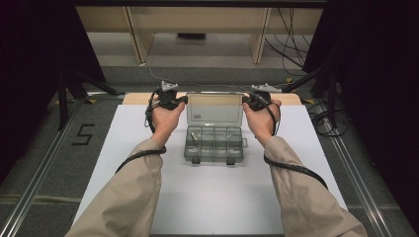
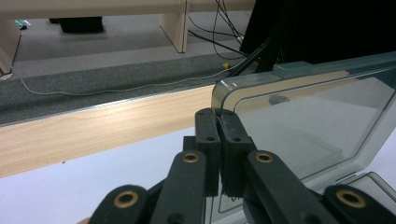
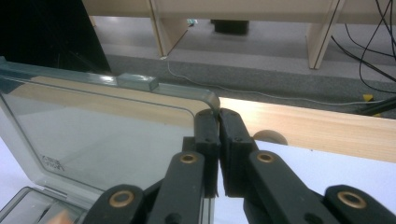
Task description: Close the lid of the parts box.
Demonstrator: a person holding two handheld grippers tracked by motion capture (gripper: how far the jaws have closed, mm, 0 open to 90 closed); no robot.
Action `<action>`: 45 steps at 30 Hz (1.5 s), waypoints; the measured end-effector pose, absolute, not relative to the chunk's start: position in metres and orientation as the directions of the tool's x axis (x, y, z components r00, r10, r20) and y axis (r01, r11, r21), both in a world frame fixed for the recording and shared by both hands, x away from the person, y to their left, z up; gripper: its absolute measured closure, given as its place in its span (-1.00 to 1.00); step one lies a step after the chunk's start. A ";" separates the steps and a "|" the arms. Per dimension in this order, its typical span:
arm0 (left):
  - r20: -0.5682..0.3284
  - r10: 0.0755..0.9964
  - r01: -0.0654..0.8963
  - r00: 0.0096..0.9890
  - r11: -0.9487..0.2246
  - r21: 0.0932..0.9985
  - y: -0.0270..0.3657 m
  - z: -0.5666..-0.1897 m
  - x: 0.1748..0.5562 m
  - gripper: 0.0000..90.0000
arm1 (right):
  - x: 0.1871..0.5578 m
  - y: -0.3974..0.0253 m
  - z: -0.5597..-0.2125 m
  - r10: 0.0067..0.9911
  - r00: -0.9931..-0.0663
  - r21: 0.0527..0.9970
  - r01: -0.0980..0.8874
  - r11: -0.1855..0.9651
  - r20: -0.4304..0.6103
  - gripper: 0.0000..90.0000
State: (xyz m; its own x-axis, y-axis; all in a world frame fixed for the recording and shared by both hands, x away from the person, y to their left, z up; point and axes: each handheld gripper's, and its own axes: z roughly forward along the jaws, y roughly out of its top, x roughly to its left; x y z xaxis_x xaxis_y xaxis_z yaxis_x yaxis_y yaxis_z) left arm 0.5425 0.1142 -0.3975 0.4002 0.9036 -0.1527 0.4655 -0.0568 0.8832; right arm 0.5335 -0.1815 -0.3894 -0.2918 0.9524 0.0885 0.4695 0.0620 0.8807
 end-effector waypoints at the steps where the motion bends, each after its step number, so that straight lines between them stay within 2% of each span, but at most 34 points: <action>1: -0.151 0.902 0.464 0.404 -0.060 0.884 0.114 -0.397 0.542 0.95 | 0.533 -0.182 -0.390 0.950 -0.298 0.882 0.467 0.063 0.089 0.94; 45: -0.081 0.896 0.396 0.436 -0.110 0.912 0.116 -0.400 0.514 0.95 | 0.497 -0.182 -0.394 0.944 -0.329 0.914 0.391 0.108 0.029 0.93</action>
State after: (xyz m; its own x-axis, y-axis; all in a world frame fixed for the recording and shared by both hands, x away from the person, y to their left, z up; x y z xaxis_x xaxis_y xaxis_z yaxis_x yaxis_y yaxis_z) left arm 0.5143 0.1162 -0.4005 0.4355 0.8965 -0.0813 0.3962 -0.1098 0.9116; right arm 0.4975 -0.1824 -0.3938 -0.3287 0.9440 0.0291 0.3915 0.1081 0.9138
